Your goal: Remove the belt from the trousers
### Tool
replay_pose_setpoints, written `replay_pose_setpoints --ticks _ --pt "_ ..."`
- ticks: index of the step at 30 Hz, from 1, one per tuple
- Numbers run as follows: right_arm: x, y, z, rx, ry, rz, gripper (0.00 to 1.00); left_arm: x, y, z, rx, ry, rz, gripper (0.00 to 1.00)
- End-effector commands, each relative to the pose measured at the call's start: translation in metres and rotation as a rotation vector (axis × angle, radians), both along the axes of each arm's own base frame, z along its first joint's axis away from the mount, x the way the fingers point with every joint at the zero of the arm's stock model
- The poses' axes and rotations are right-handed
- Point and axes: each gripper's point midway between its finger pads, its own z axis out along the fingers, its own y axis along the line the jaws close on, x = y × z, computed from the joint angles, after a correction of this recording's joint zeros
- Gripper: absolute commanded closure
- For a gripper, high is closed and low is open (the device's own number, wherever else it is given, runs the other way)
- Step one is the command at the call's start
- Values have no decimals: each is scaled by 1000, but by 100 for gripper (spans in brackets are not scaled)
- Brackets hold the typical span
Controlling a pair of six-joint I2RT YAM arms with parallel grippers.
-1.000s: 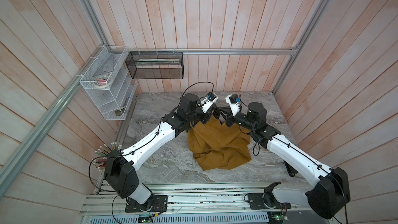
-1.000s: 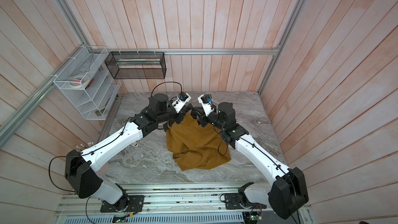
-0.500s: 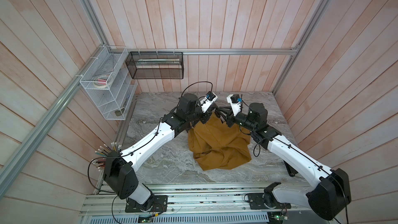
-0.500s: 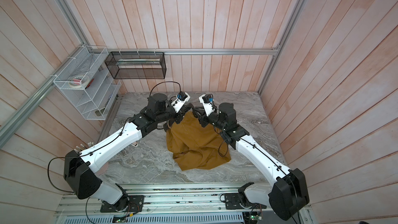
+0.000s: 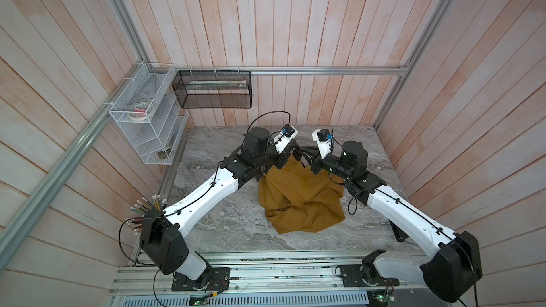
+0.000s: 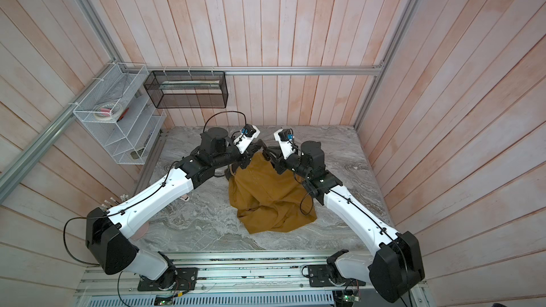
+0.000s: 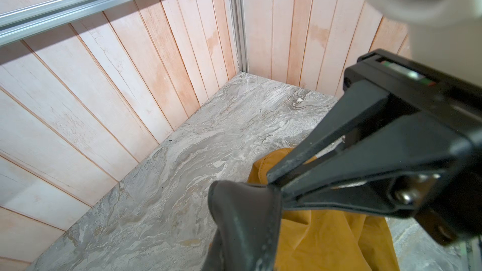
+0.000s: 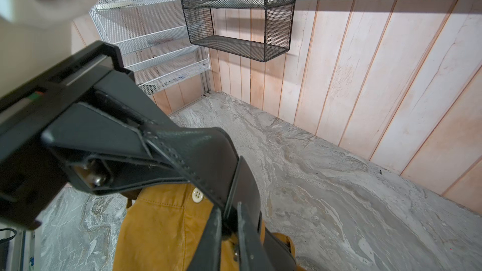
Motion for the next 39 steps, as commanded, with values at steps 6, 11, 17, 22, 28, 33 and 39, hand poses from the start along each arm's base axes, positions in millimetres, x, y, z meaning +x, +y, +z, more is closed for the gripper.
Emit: replay_pose_setpoints --ticks 6,11,17,22,28,33,39 --pt "18 -31 -83 -152 220 -163 83 -46 13 147 -317 -295 -94 100" --pt "19 -30 -82 -149 216 -161 81 -47 17 151 -352 -281 -111 100" --pt "20 -30 -82 -148 215 -160 76 -47 17 148 -366 -261 -121 100" --pt "20 -29 -82 -148 214 -158 81 -44 17 146 -366 -253 -118 100" --pt "19 -27 -78 -134 207 -146 81 -41 16 141 -352 -236 -121 100" --pt "16 -24 -63 -106 186 -127 69 -31 13 125 -321 -193 -105 100" --pt "9 -18 -37 -95 139 -110 64 -8 9 96 -250 -122 -39 100"
